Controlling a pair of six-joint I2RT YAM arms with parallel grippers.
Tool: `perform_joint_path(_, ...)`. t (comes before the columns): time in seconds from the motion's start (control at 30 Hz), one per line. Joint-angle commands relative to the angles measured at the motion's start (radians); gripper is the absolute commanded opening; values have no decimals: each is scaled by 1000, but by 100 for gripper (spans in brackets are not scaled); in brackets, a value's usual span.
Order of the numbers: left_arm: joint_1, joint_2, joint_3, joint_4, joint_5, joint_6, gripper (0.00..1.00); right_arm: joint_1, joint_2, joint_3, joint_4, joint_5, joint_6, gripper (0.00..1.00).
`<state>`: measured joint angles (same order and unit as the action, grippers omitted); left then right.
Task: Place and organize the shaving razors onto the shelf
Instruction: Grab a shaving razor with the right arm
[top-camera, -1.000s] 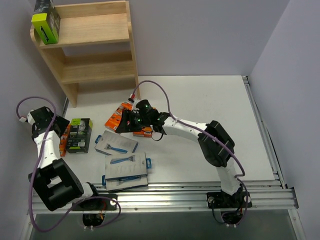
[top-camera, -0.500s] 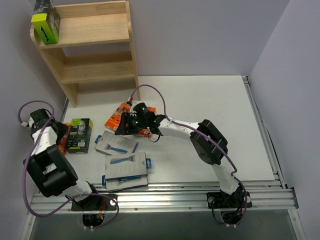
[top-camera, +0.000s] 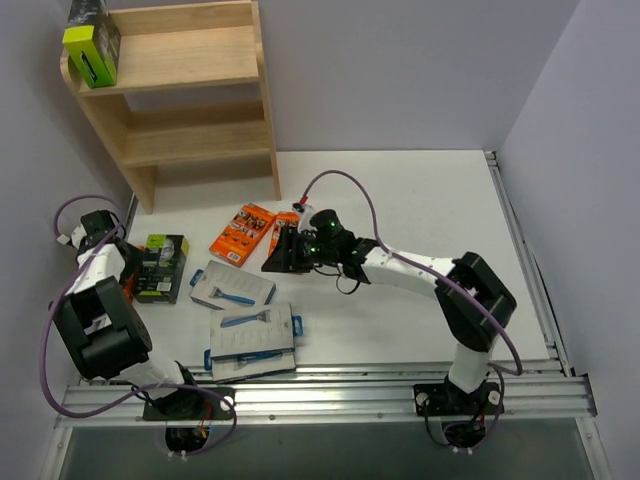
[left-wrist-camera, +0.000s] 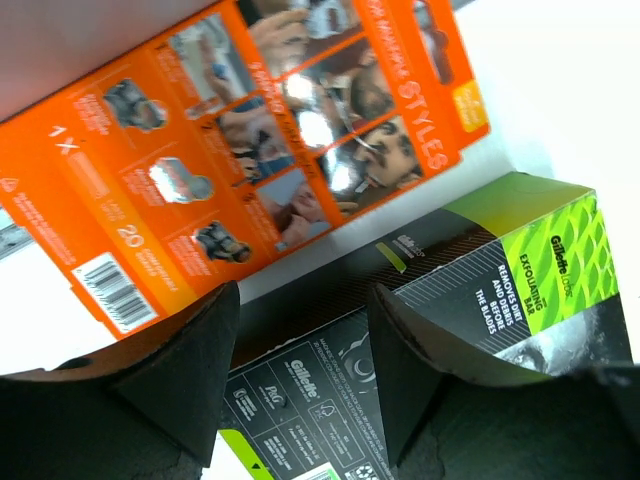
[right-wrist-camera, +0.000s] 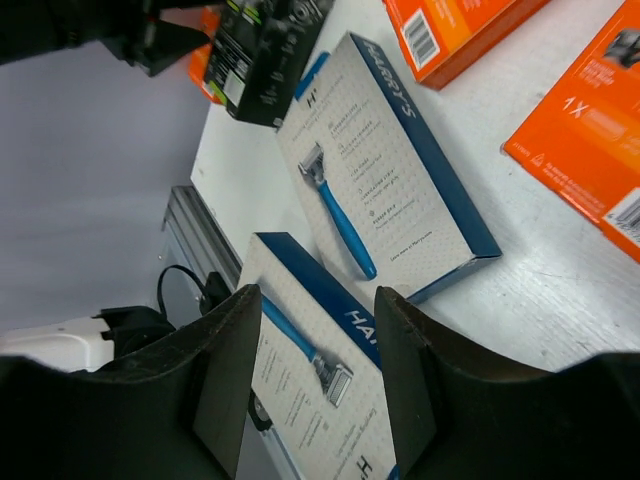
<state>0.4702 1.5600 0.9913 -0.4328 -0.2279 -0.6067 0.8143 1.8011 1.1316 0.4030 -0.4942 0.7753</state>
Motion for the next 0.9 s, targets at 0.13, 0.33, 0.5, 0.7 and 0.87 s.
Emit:
perform_joint_path(0.13, -156, 80, 9, -81, -70, -7, 62, -84, -215, -136, 69, 3, -5, 45)
perform_joint_path(0.33, -310, 95, 30, -110, -56, 27, 62, -122, -304, -228, 74, 20, -13, 46)
perform_joint_path(0.5, -464, 130, 47, -121, -30, 42, 62, -142, -318, -266, 97, 23, -5, 46)
perform_joint_path(0.7, -672, 143, 60, -130, -5, 56, 61, -150, -299, -259, 88, 22, -14, 46)
perform_joint_path(0.87, -745, 137, 63, -132, 45, 53, 61, -156, -283, -242, 74, 25, -24, 46)
